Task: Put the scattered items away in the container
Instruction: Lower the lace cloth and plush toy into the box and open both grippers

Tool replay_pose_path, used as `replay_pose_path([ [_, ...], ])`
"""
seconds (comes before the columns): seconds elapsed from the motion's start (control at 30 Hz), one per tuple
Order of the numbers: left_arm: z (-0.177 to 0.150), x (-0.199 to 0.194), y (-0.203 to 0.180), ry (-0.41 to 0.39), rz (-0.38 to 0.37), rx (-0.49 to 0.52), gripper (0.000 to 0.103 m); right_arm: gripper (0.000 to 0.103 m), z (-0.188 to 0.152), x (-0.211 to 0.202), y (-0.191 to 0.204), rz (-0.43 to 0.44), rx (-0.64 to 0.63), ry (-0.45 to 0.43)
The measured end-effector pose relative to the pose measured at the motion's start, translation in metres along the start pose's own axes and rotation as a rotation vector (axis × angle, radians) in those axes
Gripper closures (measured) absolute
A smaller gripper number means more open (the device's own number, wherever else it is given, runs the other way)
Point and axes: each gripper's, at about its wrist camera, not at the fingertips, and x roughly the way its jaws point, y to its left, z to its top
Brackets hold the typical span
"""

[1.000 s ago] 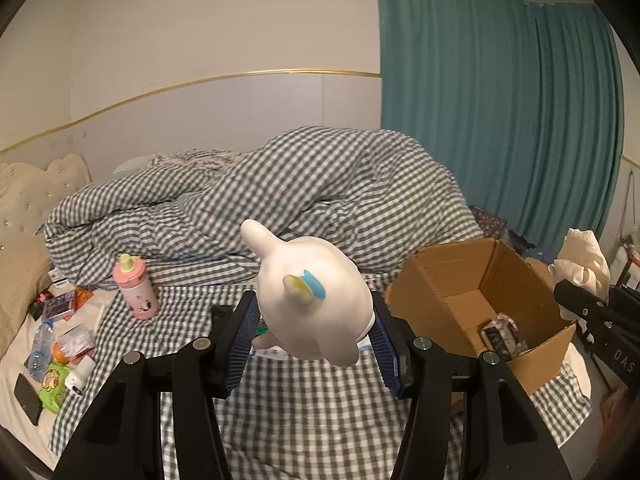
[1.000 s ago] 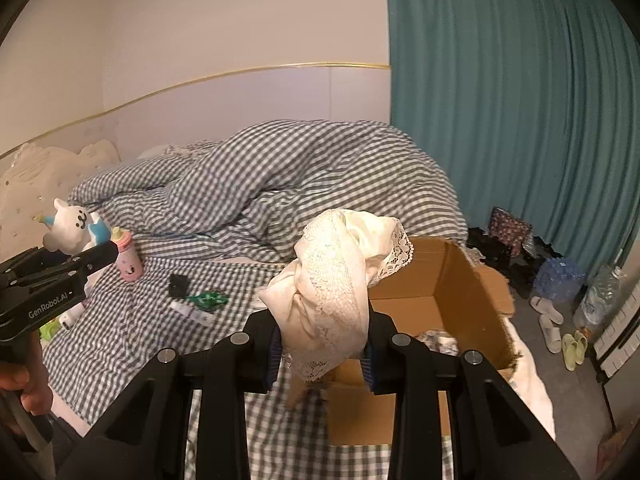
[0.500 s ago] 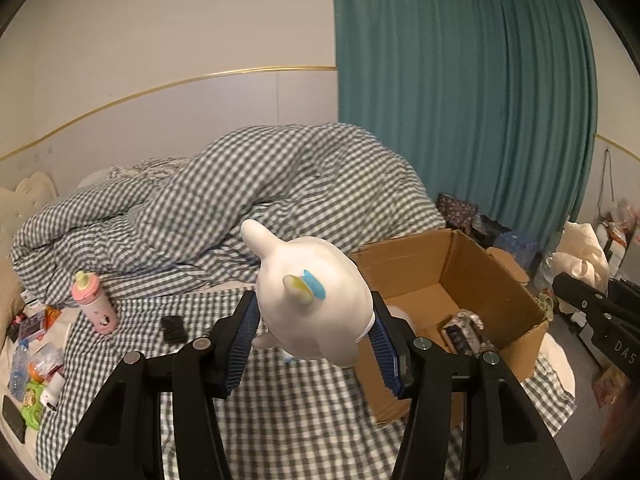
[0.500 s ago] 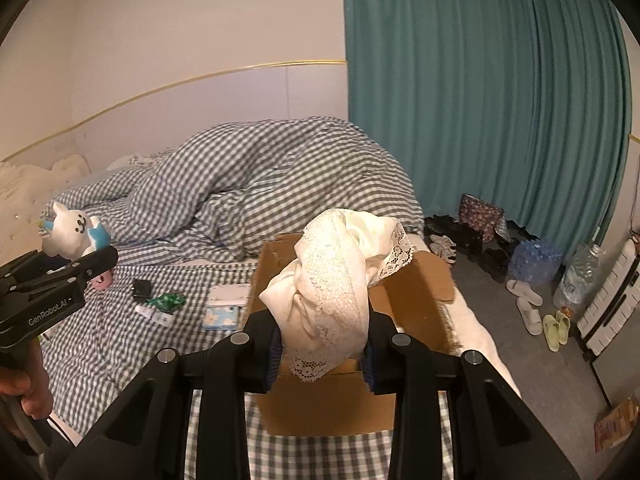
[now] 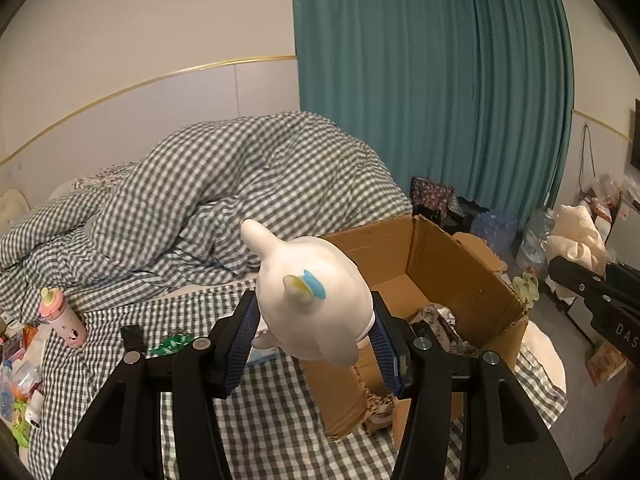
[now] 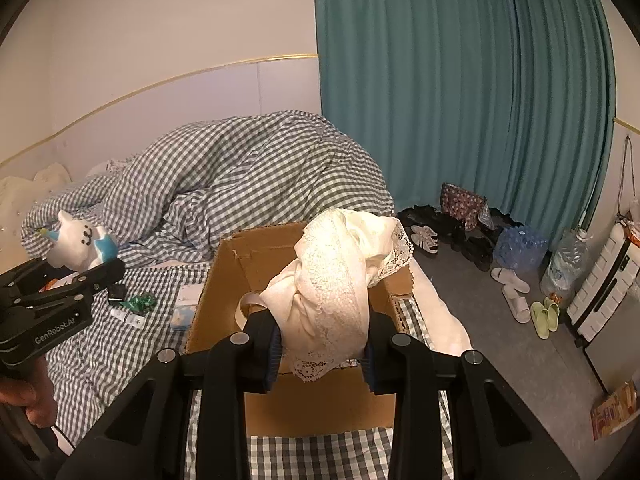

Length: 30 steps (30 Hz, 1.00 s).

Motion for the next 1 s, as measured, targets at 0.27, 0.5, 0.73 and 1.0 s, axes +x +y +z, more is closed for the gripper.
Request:
replay_pose_path([
  [0.27,0.000,0.028,-0.016,0.035,-0.029,0.028,0.048,0.072,-0.003,0.024,-0.008,0.001,0.001,0.034],
  [0.5,-0.004,0.063,-0.026,0.094,-0.057,0.033,0.048,0.072,-0.005,0.058,-0.017,0.003,-0.011,0.082],
  [0.73,-0.008,0.092,-0.033,0.140,-0.067,0.052,0.048,0.072,-0.007,0.087,-0.020,0.017,-0.020,0.121],
  [1.0,-0.012,0.121,-0.046,0.197,-0.099,0.073,0.048,0.072,-0.013,0.117,-0.019,0.029,-0.031,0.182],
])
